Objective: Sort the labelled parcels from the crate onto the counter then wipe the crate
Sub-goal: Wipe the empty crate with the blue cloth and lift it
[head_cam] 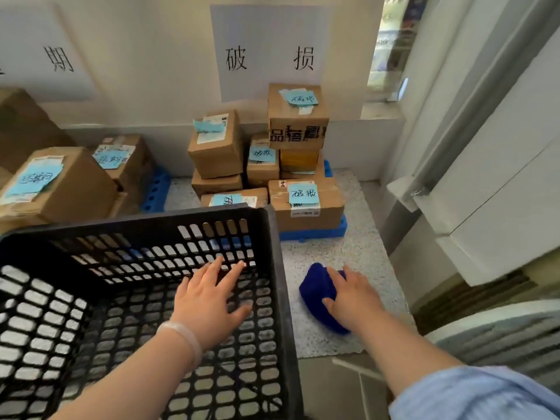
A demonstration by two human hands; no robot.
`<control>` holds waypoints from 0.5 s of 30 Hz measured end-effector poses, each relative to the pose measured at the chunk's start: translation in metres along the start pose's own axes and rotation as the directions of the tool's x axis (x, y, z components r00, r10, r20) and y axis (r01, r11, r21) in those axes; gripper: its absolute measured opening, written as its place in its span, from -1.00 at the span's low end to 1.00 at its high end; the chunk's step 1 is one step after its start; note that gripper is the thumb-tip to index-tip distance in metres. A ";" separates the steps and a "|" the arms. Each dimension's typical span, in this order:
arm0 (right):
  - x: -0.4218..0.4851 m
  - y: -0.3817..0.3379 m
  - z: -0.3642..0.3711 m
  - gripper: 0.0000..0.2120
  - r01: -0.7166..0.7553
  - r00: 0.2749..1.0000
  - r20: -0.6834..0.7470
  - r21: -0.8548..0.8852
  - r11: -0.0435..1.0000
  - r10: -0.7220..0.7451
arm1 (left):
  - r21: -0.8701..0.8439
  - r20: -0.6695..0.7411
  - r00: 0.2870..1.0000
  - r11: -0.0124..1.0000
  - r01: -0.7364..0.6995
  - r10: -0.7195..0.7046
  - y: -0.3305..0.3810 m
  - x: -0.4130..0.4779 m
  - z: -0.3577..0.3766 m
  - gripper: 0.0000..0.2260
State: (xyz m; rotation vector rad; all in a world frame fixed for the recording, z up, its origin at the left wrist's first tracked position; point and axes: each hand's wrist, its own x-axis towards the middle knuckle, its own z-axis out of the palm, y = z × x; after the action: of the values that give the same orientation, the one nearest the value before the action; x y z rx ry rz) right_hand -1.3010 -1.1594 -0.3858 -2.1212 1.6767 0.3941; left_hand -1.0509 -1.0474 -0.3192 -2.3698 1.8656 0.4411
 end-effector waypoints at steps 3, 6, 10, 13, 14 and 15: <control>0.026 0.002 0.022 -0.22 0.026 0.992 0.120 0.002 1.000 -0.026 | 0.000 0.024 0.998 0.998 0.063 -0.063 -0.001 0.003 0.009 -0.27; 0.047 -0.004 0.041 -0.15 0.085 0.968 0.236 -0.004 0.996 -0.082 | 0.009 0.053 0.992 0.993 0.118 -0.119 -0.003 0.003 0.016 -0.28; 0.054 -0.006 0.060 -0.22 0.104 0.978 0.194 -0.105 0.989 -0.082 | -0.002 0.080 0.983 0.986 0.165 -0.164 -0.009 0.002 0.020 -0.29; 0.056 0.000 0.058 -0.39 0.096 0.995 0.027 0.055 0.994 -0.098 | -0.019 0.053 0.982 0.983 0.182 -0.181 -0.012 0.001 0.016 -0.30; 0.058 0.001 0.055 -0.46 0.080 0.997 -0.026 0.199 0.977 -0.076 | -0.024 0.034 0.982 0.982 0.185 -0.184 -0.012 0.000 0.014 -0.30; 0.057 0.000 0.049 -0.51 0.061 0.996 -0.082 0.357 0.932 -0.034 | -0.027 0.017 0.983 0.982 0.185 -0.184 -0.012 -0.001 0.012 -0.31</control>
State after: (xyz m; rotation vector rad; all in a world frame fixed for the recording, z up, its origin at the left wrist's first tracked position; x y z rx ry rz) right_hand -1.2856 -1.1851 -0.4551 -1.9170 1.5905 -0.0112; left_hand -1.0414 -1.0403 -0.3311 -2.5208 1.6238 0.4678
